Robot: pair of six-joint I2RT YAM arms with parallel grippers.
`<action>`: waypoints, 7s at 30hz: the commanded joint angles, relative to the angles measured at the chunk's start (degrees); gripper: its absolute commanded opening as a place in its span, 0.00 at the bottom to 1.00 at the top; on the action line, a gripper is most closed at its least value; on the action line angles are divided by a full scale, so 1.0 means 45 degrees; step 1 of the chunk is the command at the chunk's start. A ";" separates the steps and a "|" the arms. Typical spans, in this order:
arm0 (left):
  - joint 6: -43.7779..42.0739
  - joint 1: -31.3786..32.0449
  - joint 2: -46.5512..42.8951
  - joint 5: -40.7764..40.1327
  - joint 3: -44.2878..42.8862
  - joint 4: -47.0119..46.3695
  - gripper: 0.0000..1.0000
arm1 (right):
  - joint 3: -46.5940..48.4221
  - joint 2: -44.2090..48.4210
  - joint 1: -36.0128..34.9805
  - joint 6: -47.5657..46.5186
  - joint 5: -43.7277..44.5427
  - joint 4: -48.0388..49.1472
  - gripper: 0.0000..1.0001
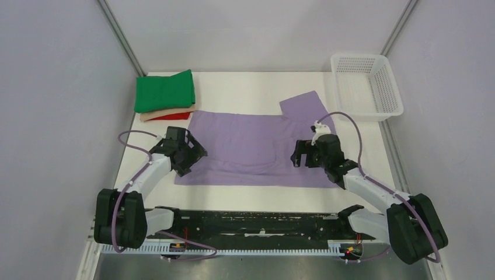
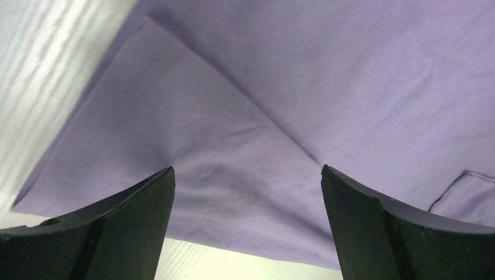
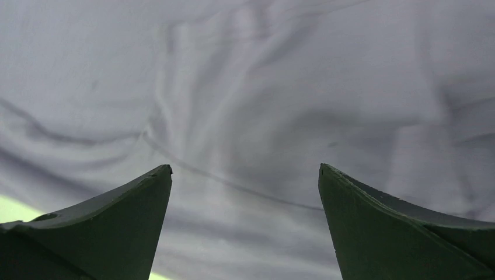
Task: Fold and stack the t-shirts
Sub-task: Fold the flattened tshirt in 1/3 of the way, then grab the side of the flattened tshirt furthest away from the robot with both arms, then fold the other side of the tshirt into a rectangle
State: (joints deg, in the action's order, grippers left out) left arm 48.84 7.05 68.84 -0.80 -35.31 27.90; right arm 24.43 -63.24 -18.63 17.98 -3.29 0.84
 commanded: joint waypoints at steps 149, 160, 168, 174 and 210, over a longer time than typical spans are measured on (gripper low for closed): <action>-0.2415 0.1009 1.0261 -0.5028 -1.0953 0.1241 0.02 | 1.4188 -1.4157 0.1719 -0.0558 0.5576 -0.1075 0.59; -0.2404 0.1041 0.9746 -0.4969 -1.0715 0.1261 0.02 | 1.2495 -1.3026 0.1724 0.0296 0.5314 0.0920 0.00; -0.2064 0.1434 0.8499 -0.5840 -0.9715 0.1202 0.02 | 0.9571 -0.9433 0.1680 -0.0981 0.5519 0.2114 0.00; -0.1869 0.1758 0.7605 -0.6290 -0.8903 0.1222 0.02 | 0.6645 -0.6533 0.1495 -0.1112 0.5603 0.1827 0.00; -0.0270 0.3142 0.1135 -0.7257 -0.2773 0.1756 0.07 | 0.2094 0.3627 -0.1342 -0.0303 0.4495 -0.9191 0.03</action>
State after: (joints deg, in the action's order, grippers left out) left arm 44.56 19.64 74.67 -31.44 -49.45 36.07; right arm 36.29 -47.11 -24.18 15.68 22.74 -37.26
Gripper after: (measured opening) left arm 0.063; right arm 0.015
